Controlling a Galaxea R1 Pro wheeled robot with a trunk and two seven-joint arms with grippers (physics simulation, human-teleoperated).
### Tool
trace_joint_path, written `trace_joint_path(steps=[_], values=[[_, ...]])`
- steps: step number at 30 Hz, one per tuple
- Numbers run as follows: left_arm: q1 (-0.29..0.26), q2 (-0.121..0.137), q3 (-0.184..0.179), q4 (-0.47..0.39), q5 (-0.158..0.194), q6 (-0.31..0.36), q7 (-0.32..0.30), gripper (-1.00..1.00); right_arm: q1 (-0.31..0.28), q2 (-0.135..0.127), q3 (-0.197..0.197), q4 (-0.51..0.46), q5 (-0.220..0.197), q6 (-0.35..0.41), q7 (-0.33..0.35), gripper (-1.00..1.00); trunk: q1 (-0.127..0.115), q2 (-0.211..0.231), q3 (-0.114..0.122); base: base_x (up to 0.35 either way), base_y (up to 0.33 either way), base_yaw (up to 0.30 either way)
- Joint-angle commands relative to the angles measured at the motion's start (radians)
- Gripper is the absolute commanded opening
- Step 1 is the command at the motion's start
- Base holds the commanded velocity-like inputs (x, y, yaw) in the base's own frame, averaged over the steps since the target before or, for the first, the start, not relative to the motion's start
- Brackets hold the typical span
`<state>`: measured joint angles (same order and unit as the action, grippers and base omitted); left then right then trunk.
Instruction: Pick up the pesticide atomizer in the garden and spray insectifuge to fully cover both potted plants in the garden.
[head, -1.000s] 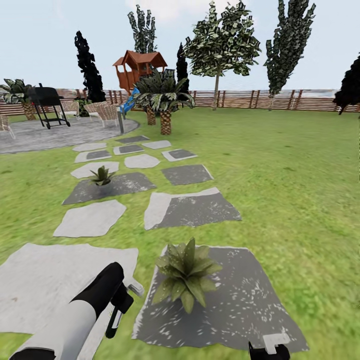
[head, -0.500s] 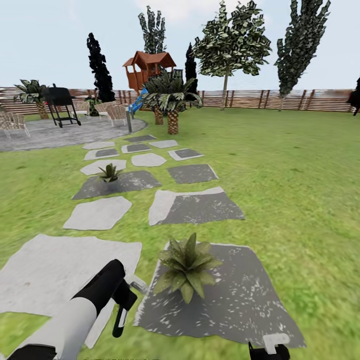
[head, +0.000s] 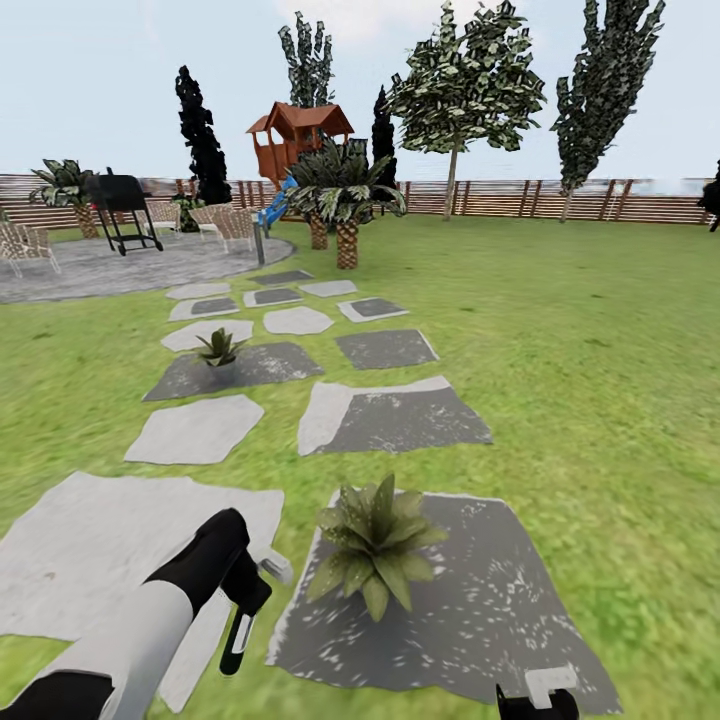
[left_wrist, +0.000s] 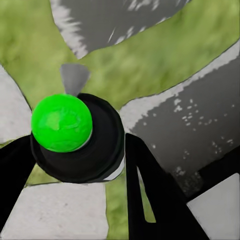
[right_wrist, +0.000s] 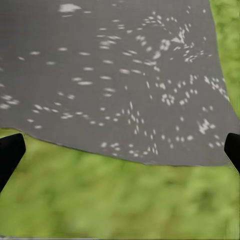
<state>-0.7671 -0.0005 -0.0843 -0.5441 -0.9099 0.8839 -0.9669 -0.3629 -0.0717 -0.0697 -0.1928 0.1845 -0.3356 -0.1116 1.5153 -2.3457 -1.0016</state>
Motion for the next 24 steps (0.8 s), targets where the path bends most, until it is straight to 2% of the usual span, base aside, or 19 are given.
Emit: trace_joint_path(steps=[1, 8, 15, 17, 19, 20, 22, 24], values=[[0.0, -0.001, -0.002, -0.001, -0.011, 0.003, -0.011, -1.0, -0.001, 0.001, -0.007, 0.001, 0.01, -0.003, -0.002, 1.0, 0.0, 0.0, -0.001, 0.328, 0.0, 0.0], [0.003, -0.008, -0.006, -0.001, -0.012, 0.003, -0.012, -1.0, -0.001, 0.0, -0.009, 0.001, 0.01, -0.003, -0.002, 1.0, 0.0, 0.0, -0.001, 0.282, -0.09, 0.0], [0.006, -0.003, -0.006, 0.0, -0.012, 0.003, -0.012, -1.0, -0.001, 0.0, -0.009, 0.001, 0.01, -0.003, -0.002, 1.0, 0.0, 0.0, -0.001, -0.08, -0.163, 0.0], [0.006, 0.003, -0.003, 0.0, -0.013, 0.003, -0.012, -1.0, -0.001, 0.0, -0.009, 0.001, 0.01, -0.003, -0.002, 1.0, 0.0, 0.0, -0.001, -0.022, -0.018, 0.0], [0.007, 0.042, -0.003, 0.001, -0.012, 0.0, -0.013, -1.0, -0.001, 0.0, -0.009, 0.001, 0.01, -0.003, -0.002, 1.0, 0.0, 0.0, -0.001, -0.006, -0.005, 0.0], [0.01, 0.051, -0.004, 0.003, -0.012, -0.003, -0.013, -1.0, -0.001, 0.0, -0.009, 0.001, 0.01, -0.003, -0.002, 1.0, 0.0, 0.0, -0.001, -0.002, -0.002, 0.0], [0.019, 0.056, -0.009, 0.011, -0.012, -0.006, -0.013, -1.0, -0.001, 0.0, -0.009, 0.001, 0.01, -0.003, -0.002, 1.0, 0.0, 0.0, -0.001, -0.001, 0.0, 0.0], [0.029, 0.065, -0.033, 0.04, -0.012, -0.01, -0.013, -1.0, -0.001, 0.0, -0.009, 0.001, 0.01, -0.003, -0.002, 1.0, 0.0, 0.0, -0.001, 0.0, 0.0, 0.0]])
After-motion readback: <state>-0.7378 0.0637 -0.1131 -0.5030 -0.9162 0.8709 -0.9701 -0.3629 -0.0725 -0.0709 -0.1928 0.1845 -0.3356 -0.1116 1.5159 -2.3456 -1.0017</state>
